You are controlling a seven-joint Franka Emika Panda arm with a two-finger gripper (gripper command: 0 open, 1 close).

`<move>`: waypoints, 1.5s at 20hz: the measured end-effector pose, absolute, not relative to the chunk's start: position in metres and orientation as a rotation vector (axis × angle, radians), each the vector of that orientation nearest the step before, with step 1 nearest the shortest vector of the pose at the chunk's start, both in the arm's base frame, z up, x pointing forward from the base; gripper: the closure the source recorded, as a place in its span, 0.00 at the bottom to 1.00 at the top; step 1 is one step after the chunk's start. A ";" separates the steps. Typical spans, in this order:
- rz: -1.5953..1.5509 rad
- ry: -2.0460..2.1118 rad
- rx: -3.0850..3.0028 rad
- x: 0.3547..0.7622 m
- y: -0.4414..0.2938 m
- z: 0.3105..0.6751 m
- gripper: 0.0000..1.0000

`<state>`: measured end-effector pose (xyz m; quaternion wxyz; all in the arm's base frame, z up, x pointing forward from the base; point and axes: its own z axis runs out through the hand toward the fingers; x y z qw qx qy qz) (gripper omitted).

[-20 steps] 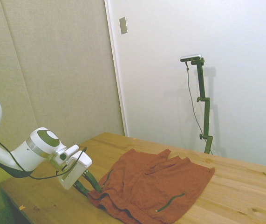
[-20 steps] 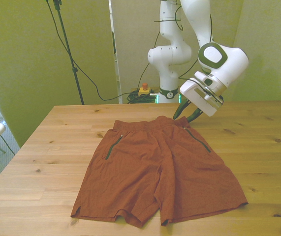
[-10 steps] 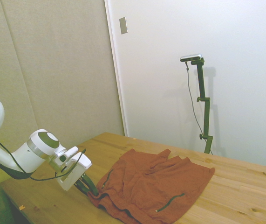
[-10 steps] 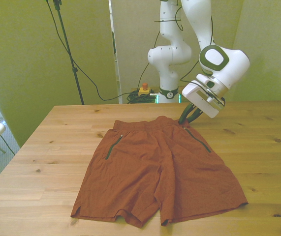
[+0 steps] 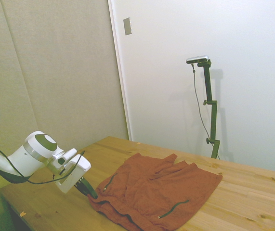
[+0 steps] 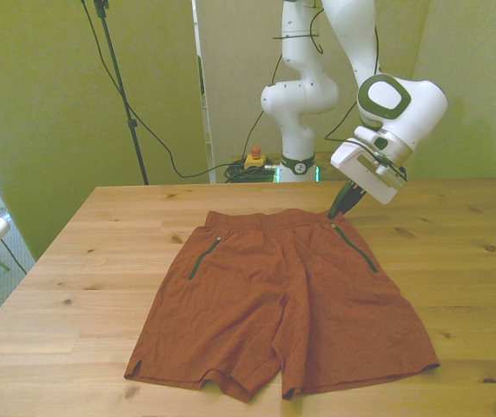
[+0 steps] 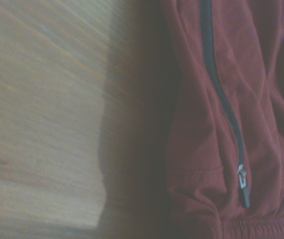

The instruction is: Fold the shorts

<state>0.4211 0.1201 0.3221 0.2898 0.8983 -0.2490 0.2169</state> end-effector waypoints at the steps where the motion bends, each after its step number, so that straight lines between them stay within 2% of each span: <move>1: 0.583 -0.673 2.400 0.422 0.121 0.325 1.00; 6: 0.619 -0.727 2.426 0.436 0.127 0.351 1.00; 16: 0.653 -0.866 2.556 0.443 0.112 0.428 1.00; 23: 0.624 -1.073 2.673 0.447 0.092 0.447 1.00; 30: 0.470 -1.294 2.881 0.451 0.018 0.469 1.00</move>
